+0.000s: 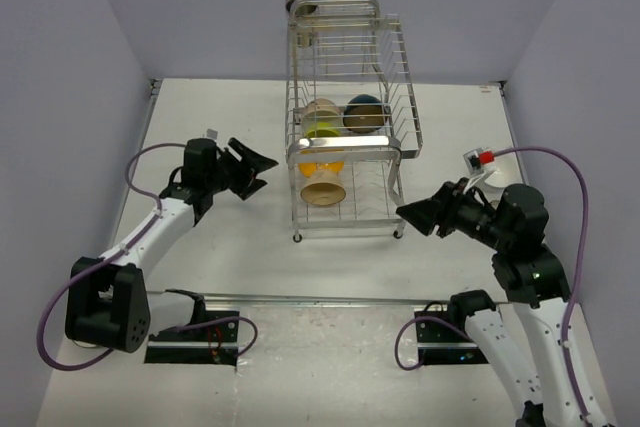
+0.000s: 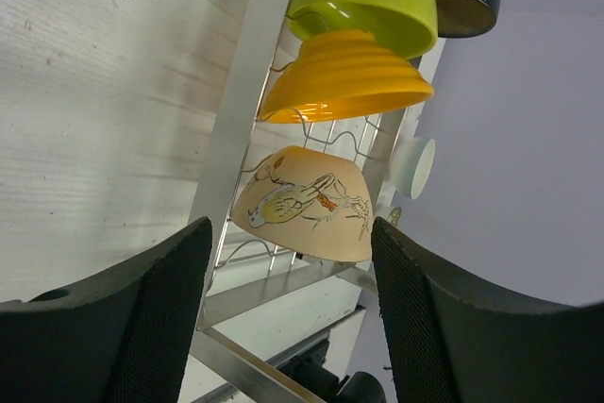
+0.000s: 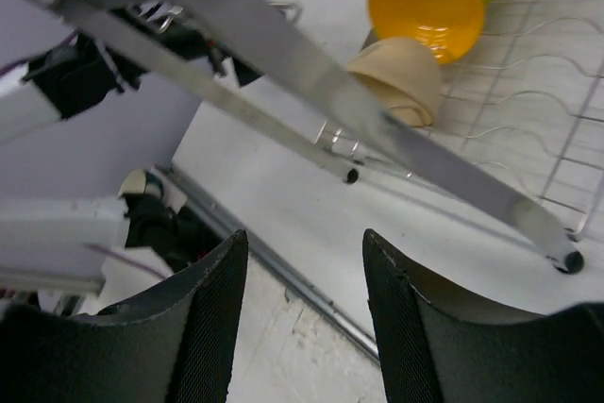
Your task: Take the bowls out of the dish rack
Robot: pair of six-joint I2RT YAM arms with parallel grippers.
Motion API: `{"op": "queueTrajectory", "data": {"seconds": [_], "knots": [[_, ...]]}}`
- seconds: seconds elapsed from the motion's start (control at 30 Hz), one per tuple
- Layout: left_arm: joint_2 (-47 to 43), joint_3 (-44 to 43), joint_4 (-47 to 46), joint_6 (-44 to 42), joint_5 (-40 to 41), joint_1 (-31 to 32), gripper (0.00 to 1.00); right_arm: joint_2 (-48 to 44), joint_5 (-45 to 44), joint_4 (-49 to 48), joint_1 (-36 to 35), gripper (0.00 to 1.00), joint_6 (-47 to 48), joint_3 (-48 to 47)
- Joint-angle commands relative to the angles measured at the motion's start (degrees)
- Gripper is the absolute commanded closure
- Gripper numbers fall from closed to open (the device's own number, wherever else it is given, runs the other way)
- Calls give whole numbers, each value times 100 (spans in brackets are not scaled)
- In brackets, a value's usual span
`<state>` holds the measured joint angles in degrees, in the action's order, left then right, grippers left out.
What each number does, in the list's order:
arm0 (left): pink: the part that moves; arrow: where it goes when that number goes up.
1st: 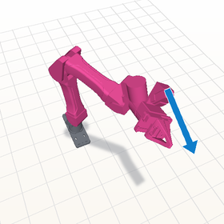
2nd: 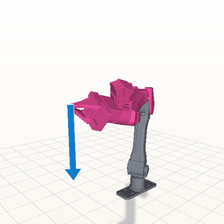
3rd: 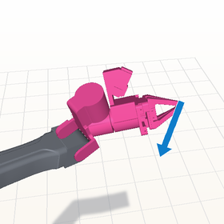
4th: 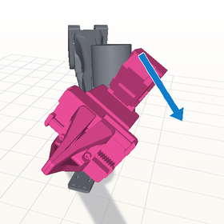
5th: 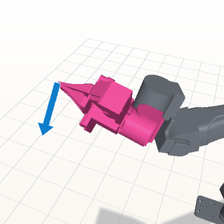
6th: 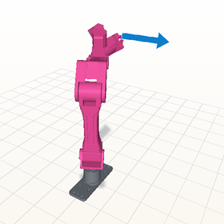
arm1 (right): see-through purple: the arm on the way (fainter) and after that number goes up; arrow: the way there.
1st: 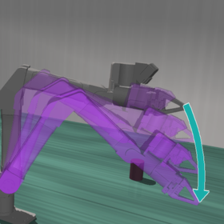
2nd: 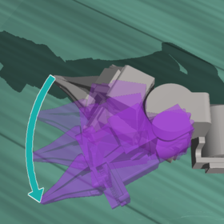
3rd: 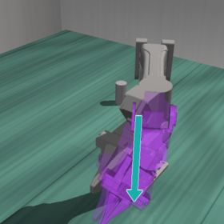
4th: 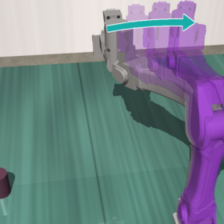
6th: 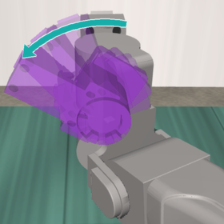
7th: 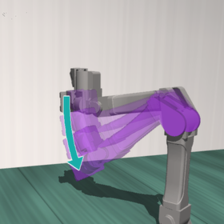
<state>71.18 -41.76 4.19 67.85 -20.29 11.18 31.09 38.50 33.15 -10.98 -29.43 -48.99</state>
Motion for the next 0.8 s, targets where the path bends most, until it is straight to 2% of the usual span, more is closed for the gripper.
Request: {"op": "queueTrajectory", "data": {"seconds": [0.0, 0.1, 0.13, 0.3, 0.33, 0.43, 0.47, 0.5, 0.6, 0.77], "knots": [[-86, -245, -164, -273, -212, -125, 30, -42, -1860, -300, 0, 47, -721, 82], [-130, -184, -322, -212, -343, -230, 29, 46, -3152, -318, -9, 47, -950, 171], [-122, -140, -626, -116, -378, -282, 28, 142, -3643, -318, 0, 47, -1029, 171], [394, -236, -1357, 333, -633, -353, 28, 941, -4298, -387, 192, 44, -1397, -22], [536, -315, -1437, 395, -668, -353, 28, 1117, -4264, -449, 297, 44, -1434, -40], [1193, -727, -1938, 719, -792, -380, 28, 1925, -3273, -1265, 930, 43, -1591, -5], [1388, -833, -2174, 825, -835, -397, 28, 2501, -2783, -1563, 1105, 44, -1644, -83], [1555, -921, -2333, 939, -862, -406, 28, 2829, -2673, -1635, 1246, 44, -1671, -215], [2398, -1220, -3095, 1598, -1002, -432, 30, 3999, -2262, -1697, 1239, 45, -1715, -1023], [2831, -1660, -3766, 2705, -794, -441, 33, 5072, -1619, -1285, 1239, 45, -1855, -2490]]}}
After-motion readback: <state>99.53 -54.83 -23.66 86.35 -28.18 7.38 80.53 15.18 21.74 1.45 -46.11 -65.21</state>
